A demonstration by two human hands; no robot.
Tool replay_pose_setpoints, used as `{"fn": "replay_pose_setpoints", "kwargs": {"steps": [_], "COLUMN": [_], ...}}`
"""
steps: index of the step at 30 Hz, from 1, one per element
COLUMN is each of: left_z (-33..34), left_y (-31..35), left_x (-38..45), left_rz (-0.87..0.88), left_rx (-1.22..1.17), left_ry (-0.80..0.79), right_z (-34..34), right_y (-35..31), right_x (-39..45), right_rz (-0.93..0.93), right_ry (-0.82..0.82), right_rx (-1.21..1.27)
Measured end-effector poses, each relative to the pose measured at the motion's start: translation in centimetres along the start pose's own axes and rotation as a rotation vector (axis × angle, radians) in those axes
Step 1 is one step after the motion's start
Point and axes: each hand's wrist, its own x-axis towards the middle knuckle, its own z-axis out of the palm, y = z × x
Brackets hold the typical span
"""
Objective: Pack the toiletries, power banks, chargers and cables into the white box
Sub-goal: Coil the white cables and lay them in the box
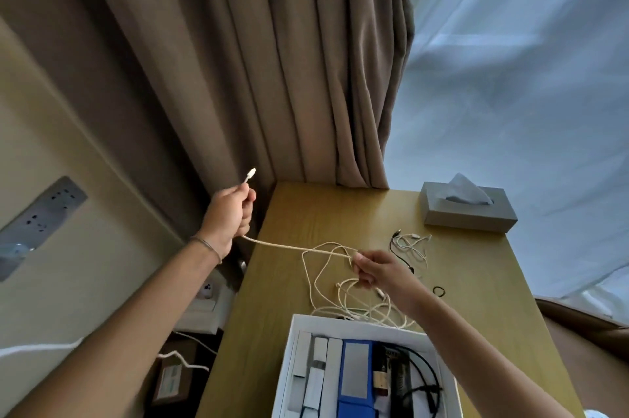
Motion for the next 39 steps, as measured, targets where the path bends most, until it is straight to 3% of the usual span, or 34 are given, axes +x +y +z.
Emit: {"fn": "replay_pose_setpoints", "kwargs": {"steps": [4,8,11,15,20,24,28,33,36,39], "left_z": [-4.0,-2.1,1.8,5.8,6.6,4.7,0.7,1.6,4.8,7.3], "left_y": [-1.1,-2.9,-4.2,-5.1,-3.9,-2.2,-1.2,-2.9,-4.6,-5.5], "left_x": [-0.7,-4.0,-7.0,-8.6,-8.1,-6.3,-4.7,-6.8,-9.1,-10.5], "left_rz": [-0.021,-0.121,-0.181,-0.341,-0.490,-0.466,-0.441,-0.539,-0.568,-0.579], "left_rx": [0.063,0.225,0.220,-0.094,-0.638,-0.716,-0.593,-0.134,-0.008,-0.015], "left_ry": [0.100,-0.121,-0.340,-0.341,-0.268,-0.204,-0.195,-0.526,-0.666,-0.614], "right_z": [-3.5,-2.0,1.4,5.4,6.6,3.3,-3.1,-4.9,-1.2,3.2], "right_y": [0.1,-1.9,-3.7,-4.0,-1.7,-0.2,1.4,0.2,-2.4,-4.5], "right_x": [-1.0,-1.2,-1.7,-2.6,-3.5,-4.4,-5.7,-4.9,-3.6,-3.9], "right_rz": [0.049,-0.005,-0.068,-0.085,-0.050,0.057,0.219,0.209,0.061,-0.067], "right_ry": [0.222,0.322,0.234,0.074,0.022,-0.080,0.159,0.548,0.568,0.488], "right_rx": [0.188,0.218,0.155,-0.092,-0.448,-0.463,-0.351,-0.618,-0.745,-0.798]}}
